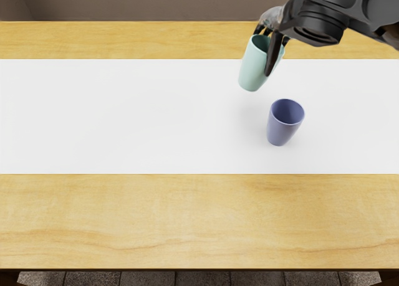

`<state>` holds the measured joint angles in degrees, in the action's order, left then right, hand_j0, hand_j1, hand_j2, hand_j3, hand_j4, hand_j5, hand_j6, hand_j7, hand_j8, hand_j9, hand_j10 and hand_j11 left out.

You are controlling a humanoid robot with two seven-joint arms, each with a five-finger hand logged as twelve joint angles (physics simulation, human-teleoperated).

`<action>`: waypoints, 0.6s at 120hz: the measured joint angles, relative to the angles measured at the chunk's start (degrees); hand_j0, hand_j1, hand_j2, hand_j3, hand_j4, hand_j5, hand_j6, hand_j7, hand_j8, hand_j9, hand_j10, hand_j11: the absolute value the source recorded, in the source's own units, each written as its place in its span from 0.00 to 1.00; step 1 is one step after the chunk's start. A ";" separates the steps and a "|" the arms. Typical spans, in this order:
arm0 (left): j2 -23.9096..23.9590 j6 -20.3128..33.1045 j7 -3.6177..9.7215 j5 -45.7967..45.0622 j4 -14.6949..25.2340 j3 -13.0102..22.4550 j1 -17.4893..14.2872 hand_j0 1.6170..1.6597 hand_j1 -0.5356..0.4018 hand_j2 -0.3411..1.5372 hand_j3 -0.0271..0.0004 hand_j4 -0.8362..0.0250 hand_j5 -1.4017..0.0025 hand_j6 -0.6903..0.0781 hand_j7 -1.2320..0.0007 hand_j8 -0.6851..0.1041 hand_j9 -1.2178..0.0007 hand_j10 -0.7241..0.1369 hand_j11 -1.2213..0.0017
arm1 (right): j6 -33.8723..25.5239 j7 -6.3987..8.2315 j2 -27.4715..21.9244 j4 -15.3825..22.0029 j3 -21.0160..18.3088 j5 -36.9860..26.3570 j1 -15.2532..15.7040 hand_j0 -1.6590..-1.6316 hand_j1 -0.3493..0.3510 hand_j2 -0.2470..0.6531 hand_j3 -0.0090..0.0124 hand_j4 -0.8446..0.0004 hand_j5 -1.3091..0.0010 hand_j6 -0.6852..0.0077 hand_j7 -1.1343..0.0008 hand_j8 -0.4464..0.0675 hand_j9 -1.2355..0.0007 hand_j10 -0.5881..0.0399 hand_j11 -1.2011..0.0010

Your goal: Pick up cup and place in cup with right hand

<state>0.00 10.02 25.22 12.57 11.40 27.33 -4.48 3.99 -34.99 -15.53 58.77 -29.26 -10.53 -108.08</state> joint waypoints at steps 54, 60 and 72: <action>0.00 0.00 0.00 0.00 0.03 0.06 0.09 0.96 0.94 0.18 0.98 0.97 1.00 0.90 1.00 0.87 1.00 0.84 1.00 | -3.21 -0.04 -10.29 13.29 -0.84 -2.78 -5.48 0.44 0.76 0.35 0.39 0.63 0.43 0.77 0.37 0.48 0.38 0.28 0.35; 0.00 0.00 0.00 0.00 0.00 0.11 0.09 0.96 0.94 0.18 0.98 0.97 1.00 0.90 1.00 0.87 1.00 0.84 1.00 | -3.55 -0.04 -11.32 14.43 -1.07 -3.18 -5.85 0.45 0.76 0.36 0.40 0.63 0.43 0.77 0.37 0.48 0.38 0.27 0.35; 0.00 0.00 0.00 0.00 -0.04 0.16 0.09 0.96 0.94 0.18 0.98 0.97 1.00 0.90 1.00 0.87 1.00 0.84 1.00 | -3.91 -0.04 -13.03 16.29 -1.32 -3.93 -6.18 0.47 0.76 0.36 0.40 0.63 0.43 0.78 0.37 0.48 0.38 0.26 0.35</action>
<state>0.00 10.02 25.22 12.57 11.36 27.49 -4.39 0.08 -35.04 -28.55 75.06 -30.57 -14.46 -114.26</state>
